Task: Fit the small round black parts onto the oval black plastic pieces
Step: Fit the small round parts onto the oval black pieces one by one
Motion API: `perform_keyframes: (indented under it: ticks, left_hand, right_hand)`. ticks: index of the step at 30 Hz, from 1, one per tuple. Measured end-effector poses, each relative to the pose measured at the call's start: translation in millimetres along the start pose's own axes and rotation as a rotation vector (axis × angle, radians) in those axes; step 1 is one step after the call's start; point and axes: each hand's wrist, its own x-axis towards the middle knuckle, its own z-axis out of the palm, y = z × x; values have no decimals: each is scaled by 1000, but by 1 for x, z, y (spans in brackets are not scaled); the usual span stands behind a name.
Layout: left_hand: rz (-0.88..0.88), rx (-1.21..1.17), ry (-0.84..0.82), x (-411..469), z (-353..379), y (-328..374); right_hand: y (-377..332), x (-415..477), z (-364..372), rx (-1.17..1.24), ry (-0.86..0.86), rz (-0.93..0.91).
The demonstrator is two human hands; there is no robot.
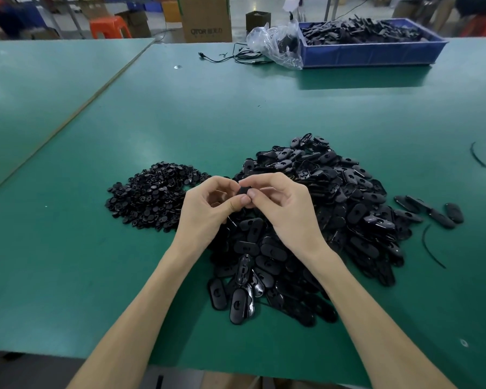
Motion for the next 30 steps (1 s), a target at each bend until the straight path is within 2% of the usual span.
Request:
perform_keyframes:
  ticks: [4,9,15,25,30]
  left_hand:
    - [5,-24,-20,-1,-2,2]
    - [-71,-149,-43,0,-3,0]
    - [-143,-220,-102,0,-3,1]
    - [-169,-225,-102,0,-3,0]
    - [-196,-274,-127,0,-5,-2]
  right_hand:
    - [-1,-4,3,-126,-24,-58]
    - [-4,-5,4,-170,-72,-98]
    - [-1,-6,1,-353,-39,-157]
    - [3,-6,2,-396,-11,-158]
    - [2,-5,1,-387,55,-137]
